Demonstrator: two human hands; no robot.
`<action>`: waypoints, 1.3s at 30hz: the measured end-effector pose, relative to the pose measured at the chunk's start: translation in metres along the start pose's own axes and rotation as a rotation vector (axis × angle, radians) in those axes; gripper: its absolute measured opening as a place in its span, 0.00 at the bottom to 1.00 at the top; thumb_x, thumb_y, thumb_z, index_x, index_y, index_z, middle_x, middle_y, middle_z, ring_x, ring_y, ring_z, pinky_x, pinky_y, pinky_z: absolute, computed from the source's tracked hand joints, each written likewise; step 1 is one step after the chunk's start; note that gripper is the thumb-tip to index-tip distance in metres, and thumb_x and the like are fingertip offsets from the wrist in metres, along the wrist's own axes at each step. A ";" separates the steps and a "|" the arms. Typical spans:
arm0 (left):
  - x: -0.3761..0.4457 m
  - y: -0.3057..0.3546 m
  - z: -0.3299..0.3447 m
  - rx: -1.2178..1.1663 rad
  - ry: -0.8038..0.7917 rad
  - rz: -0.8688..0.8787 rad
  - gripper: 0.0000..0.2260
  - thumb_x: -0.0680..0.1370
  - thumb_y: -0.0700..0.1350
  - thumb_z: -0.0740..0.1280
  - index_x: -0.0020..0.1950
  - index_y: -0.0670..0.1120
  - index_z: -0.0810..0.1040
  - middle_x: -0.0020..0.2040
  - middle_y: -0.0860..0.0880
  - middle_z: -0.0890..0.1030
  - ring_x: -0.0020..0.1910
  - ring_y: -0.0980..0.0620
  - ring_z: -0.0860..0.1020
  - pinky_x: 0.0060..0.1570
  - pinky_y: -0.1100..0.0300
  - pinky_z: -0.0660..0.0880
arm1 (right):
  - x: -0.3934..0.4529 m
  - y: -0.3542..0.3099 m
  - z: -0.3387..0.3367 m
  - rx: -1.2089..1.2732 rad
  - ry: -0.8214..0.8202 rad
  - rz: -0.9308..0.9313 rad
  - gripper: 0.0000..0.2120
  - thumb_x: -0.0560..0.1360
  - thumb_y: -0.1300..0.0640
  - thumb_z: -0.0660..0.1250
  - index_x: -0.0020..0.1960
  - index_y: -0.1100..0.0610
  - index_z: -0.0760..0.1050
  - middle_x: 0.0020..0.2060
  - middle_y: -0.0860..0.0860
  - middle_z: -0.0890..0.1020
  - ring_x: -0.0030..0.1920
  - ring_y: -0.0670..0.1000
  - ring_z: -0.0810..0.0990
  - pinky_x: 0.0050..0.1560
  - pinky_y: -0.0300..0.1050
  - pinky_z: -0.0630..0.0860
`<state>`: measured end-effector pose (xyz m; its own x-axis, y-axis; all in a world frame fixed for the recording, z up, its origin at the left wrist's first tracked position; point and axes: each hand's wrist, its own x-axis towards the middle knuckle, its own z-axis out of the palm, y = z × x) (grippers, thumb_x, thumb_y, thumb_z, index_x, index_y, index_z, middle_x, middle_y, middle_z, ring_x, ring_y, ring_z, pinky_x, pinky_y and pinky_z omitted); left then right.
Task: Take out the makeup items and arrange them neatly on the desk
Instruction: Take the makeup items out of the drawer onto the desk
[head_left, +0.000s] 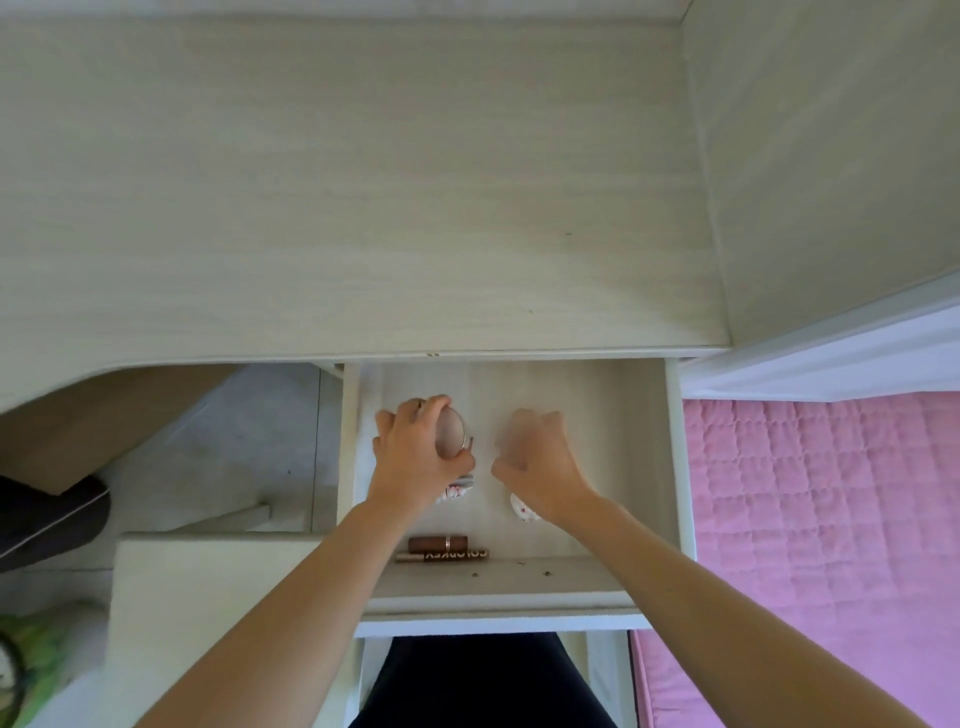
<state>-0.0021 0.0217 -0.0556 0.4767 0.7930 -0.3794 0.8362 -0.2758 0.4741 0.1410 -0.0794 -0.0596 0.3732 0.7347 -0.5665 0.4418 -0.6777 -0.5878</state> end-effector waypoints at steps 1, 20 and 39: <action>-0.005 0.002 -0.004 -0.038 0.012 0.006 0.30 0.66 0.56 0.74 0.65 0.54 0.69 0.62 0.51 0.72 0.58 0.46 0.65 0.52 0.55 0.68 | -0.006 -0.003 -0.004 0.017 0.014 -0.014 0.27 0.68 0.52 0.67 0.66 0.50 0.62 0.53 0.49 0.61 0.56 0.55 0.69 0.58 0.47 0.71; 0.030 0.022 -0.141 -0.099 0.323 0.097 0.30 0.66 0.47 0.73 0.66 0.54 0.68 0.67 0.51 0.68 0.62 0.46 0.61 0.49 0.57 0.68 | 0.028 -0.135 -0.103 -0.325 0.187 -0.408 0.32 0.70 0.50 0.66 0.72 0.50 0.60 0.62 0.52 0.61 0.62 0.56 0.63 0.55 0.49 0.74; 0.193 0.000 -0.207 0.170 0.189 0.157 0.30 0.71 0.38 0.68 0.72 0.51 0.64 0.76 0.47 0.55 0.70 0.40 0.55 0.49 0.47 0.78 | 0.170 -0.227 -0.113 -0.568 0.231 -0.375 0.33 0.72 0.54 0.65 0.74 0.54 0.56 0.67 0.53 0.61 0.66 0.57 0.63 0.59 0.52 0.72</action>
<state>0.0339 0.2872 0.0358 0.5582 0.8160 -0.1502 0.7974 -0.4775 0.3689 0.1965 0.2029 0.0427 0.2481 0.9452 -0.2120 0.9068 -0.3036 -0.2924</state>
